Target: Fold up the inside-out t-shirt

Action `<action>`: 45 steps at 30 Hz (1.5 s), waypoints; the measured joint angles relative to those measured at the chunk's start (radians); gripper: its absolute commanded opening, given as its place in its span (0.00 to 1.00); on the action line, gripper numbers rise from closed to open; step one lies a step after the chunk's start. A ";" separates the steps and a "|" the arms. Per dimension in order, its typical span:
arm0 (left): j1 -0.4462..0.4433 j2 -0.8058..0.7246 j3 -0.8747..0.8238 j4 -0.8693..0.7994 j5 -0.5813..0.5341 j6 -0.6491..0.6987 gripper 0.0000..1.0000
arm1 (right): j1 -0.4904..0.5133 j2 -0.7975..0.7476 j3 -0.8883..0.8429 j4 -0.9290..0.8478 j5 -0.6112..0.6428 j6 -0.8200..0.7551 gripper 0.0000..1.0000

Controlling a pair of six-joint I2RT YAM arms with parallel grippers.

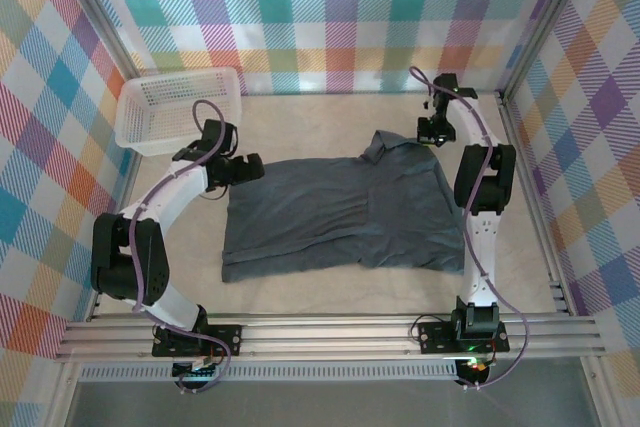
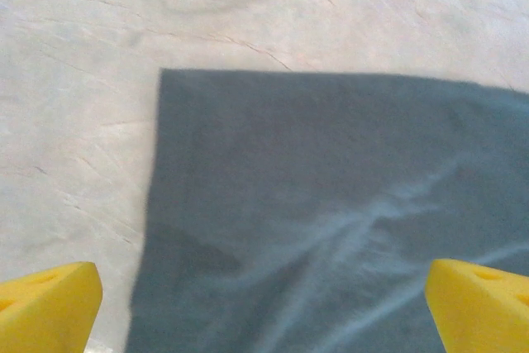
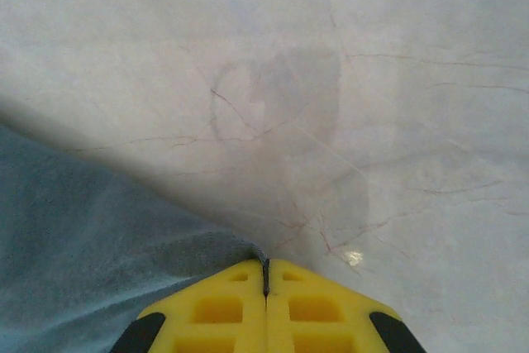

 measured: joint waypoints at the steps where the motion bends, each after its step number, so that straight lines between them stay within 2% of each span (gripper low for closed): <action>1: 0.009 0.011 0.011 0.001 -0.014 -0.002 0.92 | 0.000 -0.033 -0.034 0.015 0.004 0.006 0.00; 3: 0.017 0.041 0.033 0.006 -0.040 -0.003 0.87 | -0.002 -0.110 -0.103 0.033 0.012 0.019 0.00; 9: 0.019 0.181 0.112 0.042 -0.094 -0.007 0.84 | -0.010 -0.285 -0.235 0.087 0.015 0.055 0.00; 17: 0.019 0.330 0.169 0.058 -0.148 -0.021 0.78 | -0.014 -0.308 -0.356 0.136 -0.004 0.089 0.00; 22: 0.021 0.401 0.217 0.065 -0.161 -0.033 0.63 | -0.014 -0.308 -0.362 0.145 -0.017 0.093 0.00; 25: 0.023 0.426 0.225 0.068 -0.163 -0.046 0.46 | -0.014 -0.308 -0.362 0.148 -0.024 0.093 0.00; 30: 0.031 0.468 0.270 0.064 -0.151 -0.045 0.39 | -0.014 -0.308 -0.362 0.149 -0.040 0.093 0.00; 34: 0.031 0.485 0.301 0.038 -0.148 -0.052 0.26 | -0.014 -0.308 -0.362 0.149 -0.053 0.095 0.00; 38: 0.032 0.495 0.314 0.019 -0.143 -0.053 0.00 | -0.014 -0.308 -0.362 0.149 -0.060 0.097 0.00; 45: 0.032 0.496 0.344 -0.013 -0.135 -0.045 0.00 | -0.023 -0.308 -0.362 0.156 -0.066 0.118 0.00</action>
